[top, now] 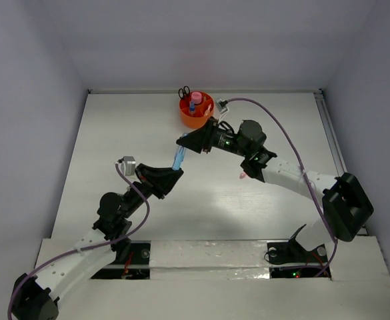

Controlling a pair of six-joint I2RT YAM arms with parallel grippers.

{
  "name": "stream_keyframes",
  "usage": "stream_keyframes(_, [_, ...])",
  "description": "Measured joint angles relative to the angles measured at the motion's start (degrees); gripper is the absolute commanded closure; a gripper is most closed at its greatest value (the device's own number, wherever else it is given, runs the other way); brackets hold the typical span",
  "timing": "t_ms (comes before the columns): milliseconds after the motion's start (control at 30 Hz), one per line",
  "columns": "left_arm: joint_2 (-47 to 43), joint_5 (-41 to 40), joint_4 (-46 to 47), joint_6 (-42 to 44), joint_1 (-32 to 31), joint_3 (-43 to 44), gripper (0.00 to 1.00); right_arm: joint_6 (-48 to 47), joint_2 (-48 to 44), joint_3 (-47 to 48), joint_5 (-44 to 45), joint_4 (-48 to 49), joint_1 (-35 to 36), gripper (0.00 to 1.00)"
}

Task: Sort the stationery into containers
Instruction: Close the pen cap on the pen.

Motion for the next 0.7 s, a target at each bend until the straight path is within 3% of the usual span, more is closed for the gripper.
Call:
stream_keyframes(167, [-0.26, -0.02, -0.07, 0.17, 0.00, 0.00, 1.00, 1.75, -0.28, -2.95, 1.60, 2.27, -0.04, 0.57])
stream_keyframes(233, [-0.24, -0.02, -0.22, 0.17, 0.00, 0.00, 1.00, 2.58, -0.31, -3.37, 1.95, 3.06, -0.04, 0.57])
stream_keyframes(367, [-0.24, 0.00, -0.20, 0.17, 0.00, 0.00, 1.00, 3.67, -0.28, -3.76, 2.29, 5.46, -0.04, 0.46])
stream_keyframes(700, [-0.33, -0.04, -0.20, 0.17, 0.00, 0.00, 1.00, 4.26, -0.72, -3.98, 2.40, 8.35, -0.44, 0.53])
